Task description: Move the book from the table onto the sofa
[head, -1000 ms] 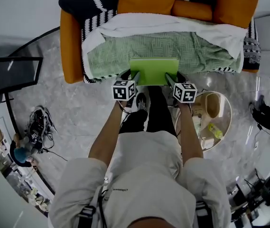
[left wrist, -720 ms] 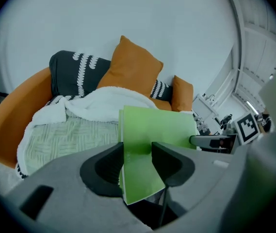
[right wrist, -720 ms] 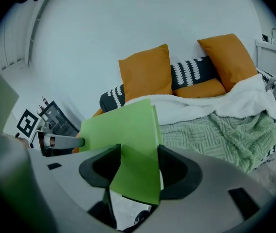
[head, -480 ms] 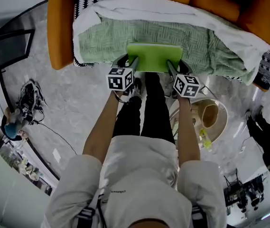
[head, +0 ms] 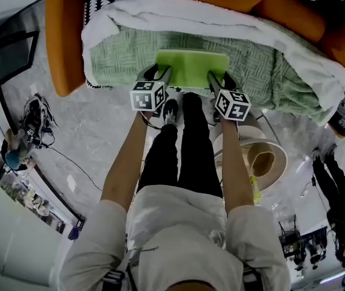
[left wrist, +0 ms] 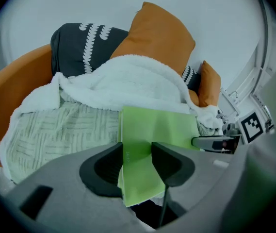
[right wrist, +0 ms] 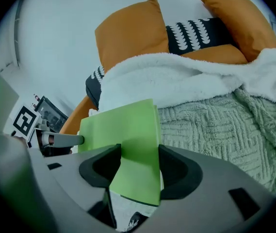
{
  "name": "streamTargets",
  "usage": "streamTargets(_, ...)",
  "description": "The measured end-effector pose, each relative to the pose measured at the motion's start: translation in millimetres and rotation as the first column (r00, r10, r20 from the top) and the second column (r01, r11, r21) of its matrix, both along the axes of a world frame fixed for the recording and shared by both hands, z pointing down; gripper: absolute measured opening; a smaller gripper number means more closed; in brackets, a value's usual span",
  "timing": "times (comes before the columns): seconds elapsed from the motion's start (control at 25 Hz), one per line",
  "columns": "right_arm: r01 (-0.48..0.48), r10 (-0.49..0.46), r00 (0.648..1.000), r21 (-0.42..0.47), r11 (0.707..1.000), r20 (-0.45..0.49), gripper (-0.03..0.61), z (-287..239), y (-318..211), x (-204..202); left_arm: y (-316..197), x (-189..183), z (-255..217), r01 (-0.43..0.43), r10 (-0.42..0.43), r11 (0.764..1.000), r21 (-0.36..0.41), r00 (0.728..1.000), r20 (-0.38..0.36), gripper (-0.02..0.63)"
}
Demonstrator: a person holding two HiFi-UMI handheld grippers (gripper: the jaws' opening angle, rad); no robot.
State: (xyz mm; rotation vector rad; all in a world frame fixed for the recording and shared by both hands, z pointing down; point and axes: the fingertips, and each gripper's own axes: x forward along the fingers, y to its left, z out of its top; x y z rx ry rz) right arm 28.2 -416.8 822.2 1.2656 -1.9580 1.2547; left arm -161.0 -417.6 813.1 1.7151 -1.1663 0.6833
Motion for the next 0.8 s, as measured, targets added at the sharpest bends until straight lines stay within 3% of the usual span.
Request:
streamTargets(0.44,-0.049,0.051,0.998,-0.050,0.998,0.036,0.235,64,-34,6,-51,7,58,-0.034,0.035,0.999,-0.018,0.999,0.037,0.187)
streamTargets(0.8,-0.051,0.053,0.998,-0.059,0.997,0.038,0.235,73,-37,6,-57,8,73,-0.032,0.035,0.999,-0.043,0.997,0.064,0.190)
